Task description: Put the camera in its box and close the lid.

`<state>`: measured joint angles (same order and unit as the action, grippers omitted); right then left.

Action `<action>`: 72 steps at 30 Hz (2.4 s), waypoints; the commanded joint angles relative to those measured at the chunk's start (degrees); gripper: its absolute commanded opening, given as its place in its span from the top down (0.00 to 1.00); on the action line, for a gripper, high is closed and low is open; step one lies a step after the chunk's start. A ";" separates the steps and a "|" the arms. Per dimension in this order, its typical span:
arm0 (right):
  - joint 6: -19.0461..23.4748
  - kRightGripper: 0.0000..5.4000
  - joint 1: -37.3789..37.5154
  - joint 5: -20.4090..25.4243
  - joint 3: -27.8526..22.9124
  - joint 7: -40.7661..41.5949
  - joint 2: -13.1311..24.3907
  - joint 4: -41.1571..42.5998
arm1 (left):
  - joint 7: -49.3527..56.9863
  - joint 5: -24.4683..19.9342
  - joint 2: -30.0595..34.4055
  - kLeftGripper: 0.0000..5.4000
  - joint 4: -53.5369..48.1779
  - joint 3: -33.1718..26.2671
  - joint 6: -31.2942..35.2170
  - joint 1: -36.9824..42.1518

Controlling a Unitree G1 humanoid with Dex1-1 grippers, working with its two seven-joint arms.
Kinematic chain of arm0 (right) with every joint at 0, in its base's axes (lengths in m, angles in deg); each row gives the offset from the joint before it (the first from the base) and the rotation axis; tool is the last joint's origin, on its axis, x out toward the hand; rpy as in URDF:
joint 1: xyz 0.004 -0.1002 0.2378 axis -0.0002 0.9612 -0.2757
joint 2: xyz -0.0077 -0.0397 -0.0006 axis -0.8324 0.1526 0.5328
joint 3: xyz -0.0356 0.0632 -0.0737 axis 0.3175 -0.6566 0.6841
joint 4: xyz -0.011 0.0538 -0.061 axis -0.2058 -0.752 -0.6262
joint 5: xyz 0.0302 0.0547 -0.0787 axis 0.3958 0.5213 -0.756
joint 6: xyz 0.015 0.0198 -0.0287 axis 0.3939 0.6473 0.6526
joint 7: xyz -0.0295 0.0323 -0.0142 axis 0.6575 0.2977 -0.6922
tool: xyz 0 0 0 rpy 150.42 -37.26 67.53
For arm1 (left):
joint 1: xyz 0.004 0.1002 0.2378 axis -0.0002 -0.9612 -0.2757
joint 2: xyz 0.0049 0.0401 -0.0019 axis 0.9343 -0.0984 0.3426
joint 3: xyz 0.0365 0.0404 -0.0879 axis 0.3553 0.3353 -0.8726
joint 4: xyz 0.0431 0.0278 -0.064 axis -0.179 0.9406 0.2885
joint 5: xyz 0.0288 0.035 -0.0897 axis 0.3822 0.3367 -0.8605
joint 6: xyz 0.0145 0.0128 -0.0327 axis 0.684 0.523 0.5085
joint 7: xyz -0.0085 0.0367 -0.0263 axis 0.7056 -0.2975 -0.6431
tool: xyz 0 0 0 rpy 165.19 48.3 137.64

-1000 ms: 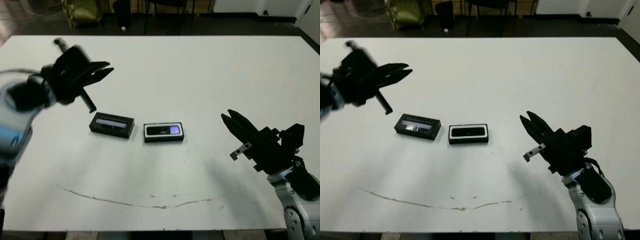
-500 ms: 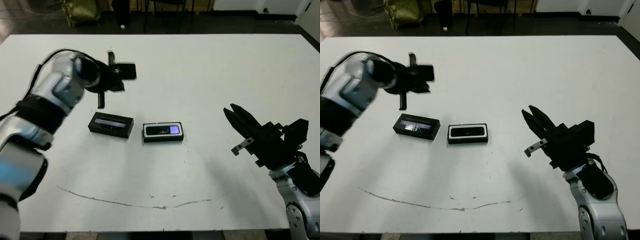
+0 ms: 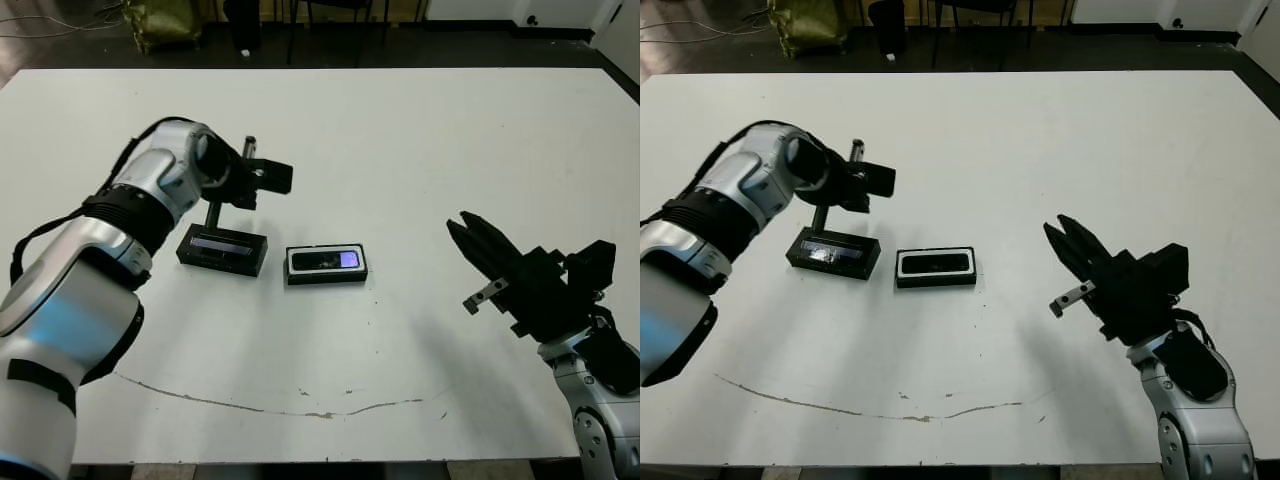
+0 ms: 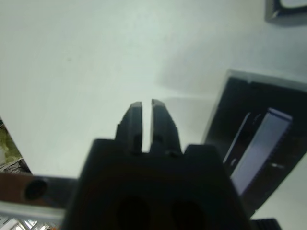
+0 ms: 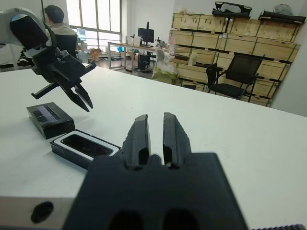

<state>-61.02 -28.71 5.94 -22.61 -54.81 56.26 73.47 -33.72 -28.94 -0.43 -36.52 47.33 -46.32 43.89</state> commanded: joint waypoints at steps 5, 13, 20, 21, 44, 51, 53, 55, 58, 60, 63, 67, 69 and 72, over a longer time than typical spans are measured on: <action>-0.37 1.00 0.75 0.18 0.33 0.06 0.59 -0.94 | -5.64 0.21 0.34 1.00 -2.85 0.50 -2.47 -3.00; -0.73 1.00 0.84 0.41 0.39 0.27 0.63 -1.23 | -12.50 1.05 1.03 1.00 -7.63 2.13 -5.15 -4.65; 0.44 1.00 1.38 -0.03 0.67 -0.80 0.63 0.28 | -18.08 1.45 1.33 1.00 -12.04 2.44 0.51 -5.47; 0.30 1.00 1.39 0.04 0.69 -0.72 0.63 0.21 | -18.62 1.45 1.57 1.00 -12.98 2.53 0.57 -5.68; 3.80 1.00 1.17 0.59 0.86 -1.69 1.64 1.95 | -29.43 -1.04 10.95 1.00 -30.29 3.61 -4.98 -12.43; 3.41 1.00 1.33 1.05 0.54 -1.60 1.43 1.69 | -30.00 -6.46 16.42 1.00 -39.89 8.63 2.46 -14.01; 3.28 1.00 1.25 1.40 0.54 -1.45 1.38 1.44 | -30.00 -7.95 18.36 1.00 -42.97 10.22 5.09 -14.26; 3.14 1.00 1.14 1.29 0.60 -1.27 1.56 1.25 | -30.00 -9.57 19.92 1.00 -44.92 11.19 6.17 -14.68; 3.25 1.00 1.14 1.16 0.65 -1.26 1.74 1.34 | -30.00 -10.74 21.42 1.00 -46.53 13.16 6.83 -14.94; 3.88 1.00 1.19 1.19 0.63 -1.50 1.86 1.71 | -30.00 -11.42 22.33 1.00 -47.90 13.32 7.11 -15.54; 4.16 1.00 1.32 1.09 0.61 -1.75 1.90 2.03 | -30.00 -11.49 23.54 1.00 -49.10 13.96 6.93 -15.80; 4.54 1.00 1.35 1.35 0.54 -1.83 1.79 2.10 | -30.00 -11.59 24.92 1.00 -48.97 14.56 4.57 -15.95; 4.54 1.00 1.36 1.42 0.49 -1.61 1.92 1.99 | -30.00 -10.92 25.35 1.00 -48.87 14.20 3.93 -16.41; 4.84 1.00 1.55 0.94 0.57 -1.99 1.97 2.50 | -30.00 -9.49 25.83 1.00 -48.78 12.79 3.04 -17.86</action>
<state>-57.46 -28.13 6.98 -21.80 -56.18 57.34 75.72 -63.35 -39.89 24.68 -86.15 59.04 -42.95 29.28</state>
